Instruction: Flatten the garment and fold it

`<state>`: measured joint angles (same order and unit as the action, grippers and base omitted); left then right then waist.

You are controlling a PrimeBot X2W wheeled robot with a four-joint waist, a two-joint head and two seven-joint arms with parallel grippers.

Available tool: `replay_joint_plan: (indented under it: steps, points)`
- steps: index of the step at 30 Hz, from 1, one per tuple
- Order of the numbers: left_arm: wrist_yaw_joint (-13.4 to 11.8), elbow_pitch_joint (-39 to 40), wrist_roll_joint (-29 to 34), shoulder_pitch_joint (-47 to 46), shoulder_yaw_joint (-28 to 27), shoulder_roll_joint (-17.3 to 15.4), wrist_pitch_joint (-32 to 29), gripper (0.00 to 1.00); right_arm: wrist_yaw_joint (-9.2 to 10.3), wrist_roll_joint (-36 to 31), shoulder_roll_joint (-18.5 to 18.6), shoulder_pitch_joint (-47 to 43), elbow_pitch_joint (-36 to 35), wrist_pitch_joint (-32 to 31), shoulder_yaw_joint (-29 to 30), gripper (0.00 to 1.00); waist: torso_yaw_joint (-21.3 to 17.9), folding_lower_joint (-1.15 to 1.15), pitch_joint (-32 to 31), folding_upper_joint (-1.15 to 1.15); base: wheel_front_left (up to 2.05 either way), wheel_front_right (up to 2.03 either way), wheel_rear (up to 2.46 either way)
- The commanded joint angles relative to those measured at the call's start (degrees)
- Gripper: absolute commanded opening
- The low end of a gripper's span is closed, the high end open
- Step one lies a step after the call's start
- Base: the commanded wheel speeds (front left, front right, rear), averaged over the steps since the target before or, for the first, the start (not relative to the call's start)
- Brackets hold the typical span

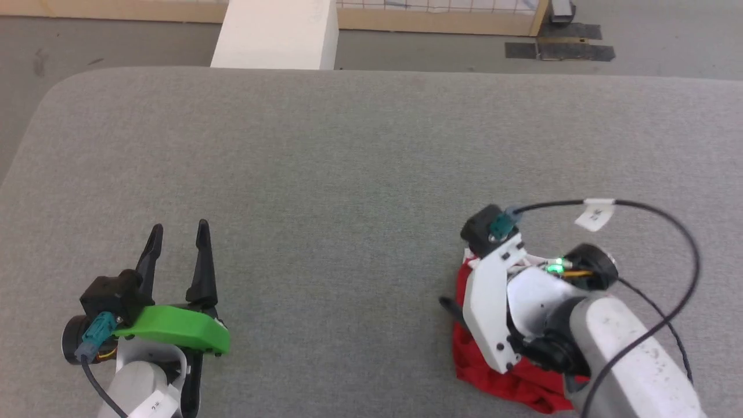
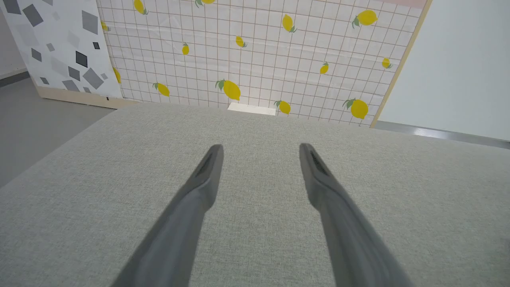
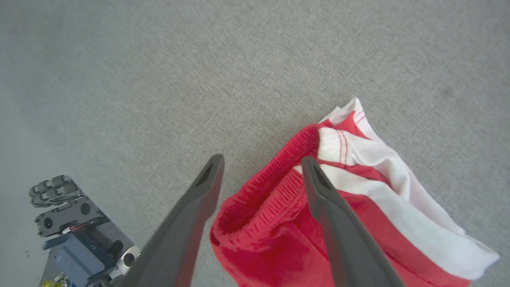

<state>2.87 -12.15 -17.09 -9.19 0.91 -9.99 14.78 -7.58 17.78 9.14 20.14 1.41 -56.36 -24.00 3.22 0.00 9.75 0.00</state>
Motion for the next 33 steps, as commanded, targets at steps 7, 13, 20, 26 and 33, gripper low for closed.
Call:
replay_joint_plan:
  steps: [7,13,20,26,33]
  points:
    - [-0.86,0.7,-0.4,0.21,0.22,-0.1,0.21,1.0,0.09,-2.94,2.48,-5.08,-11.07,2.21,13.75,1.0,-1.94,0.0,-1.14,0.0,0.0,0.0,0.0]
    - [-0.85,1.44,-0.34,0.21,0.48,0.4,0.21,1.0,0.09,-8.63,1.01,-14.69,-10.36,5.95,22.78,1.0,-2.08,0.0,-0.45,0.0,0.0,0.0,0.0]
    - [-0.56,1.6,-0.1,-0.02,0.57,0.45,0.21,1.0,0.09,-10.07,-1.44,-18.79,-3.81,8.95,23.49,1.0,-2.12,0.0,0.47,0.0,0.0,0.0,0.0]
    - [-0.27,1.59,-0.4,-0.35,0.42,0.82,0.21,1.0,0.09,-10.03,-2.36,-17.29,2.44,11.62,23.23,0.27,-1.85,0.0,0.84,0.0,0.0,0.0,0.0]
    - [-1.21,3.21,-0.38,0.05,-1.37,0.64,0.21,1.0,0.09,-7.27,2.39,-12.87,3.86,12.77,18.83,0.0,-4.97,0.0,1.17,0.0,0.0,0.0,0.0]
